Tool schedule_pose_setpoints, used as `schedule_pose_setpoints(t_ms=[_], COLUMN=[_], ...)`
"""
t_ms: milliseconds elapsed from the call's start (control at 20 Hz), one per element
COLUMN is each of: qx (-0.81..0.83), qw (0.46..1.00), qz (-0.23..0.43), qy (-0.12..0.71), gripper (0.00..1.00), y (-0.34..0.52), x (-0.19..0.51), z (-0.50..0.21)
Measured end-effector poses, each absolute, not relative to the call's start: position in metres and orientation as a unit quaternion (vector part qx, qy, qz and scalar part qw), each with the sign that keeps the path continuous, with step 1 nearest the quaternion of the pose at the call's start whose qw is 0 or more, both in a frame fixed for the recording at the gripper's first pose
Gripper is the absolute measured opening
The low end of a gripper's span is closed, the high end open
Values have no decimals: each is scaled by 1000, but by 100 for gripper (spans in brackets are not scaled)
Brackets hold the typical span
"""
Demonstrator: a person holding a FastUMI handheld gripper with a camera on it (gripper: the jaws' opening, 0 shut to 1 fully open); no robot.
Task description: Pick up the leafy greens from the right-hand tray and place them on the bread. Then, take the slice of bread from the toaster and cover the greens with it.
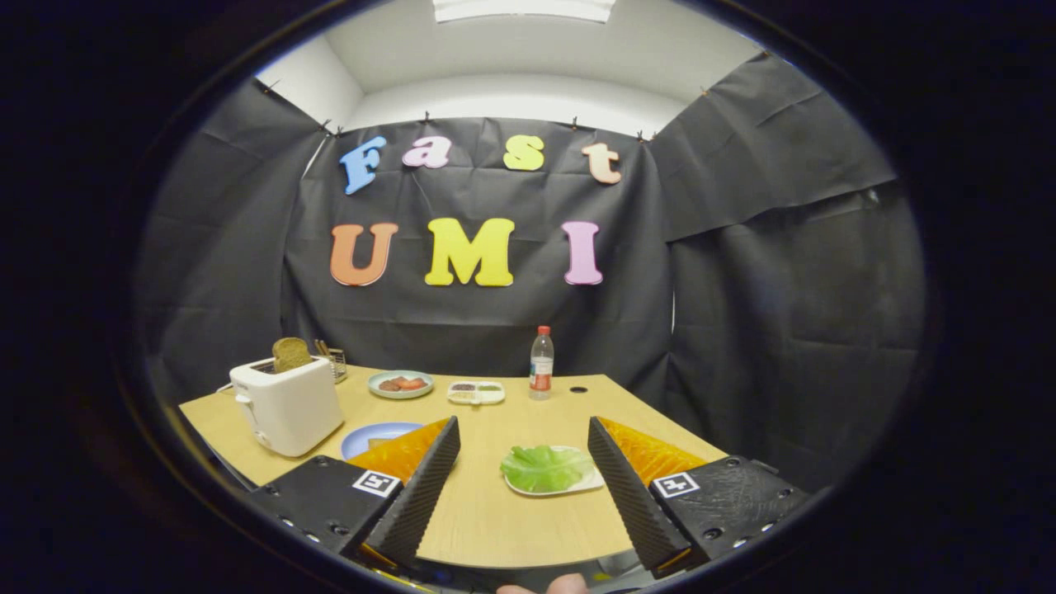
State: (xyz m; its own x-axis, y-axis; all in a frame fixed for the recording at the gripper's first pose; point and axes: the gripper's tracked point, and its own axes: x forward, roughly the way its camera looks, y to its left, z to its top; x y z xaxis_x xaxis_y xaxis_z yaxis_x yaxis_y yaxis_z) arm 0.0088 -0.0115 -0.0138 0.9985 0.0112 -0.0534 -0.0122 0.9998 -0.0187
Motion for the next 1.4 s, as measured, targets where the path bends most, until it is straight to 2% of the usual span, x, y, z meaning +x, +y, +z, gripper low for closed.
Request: schedule_pose_setpoints(t_ms=[200,400,900,1400], qx=[-13,-19,-69,-87], qw=[997,987,953,918], qz=[33,65,60,52], qy=[67,145,287,383], gripper=[95,95,96,96], y=[-14,-17,-43,-48], x=[30,65,179,220], z=[-23,-40,-116,-189])
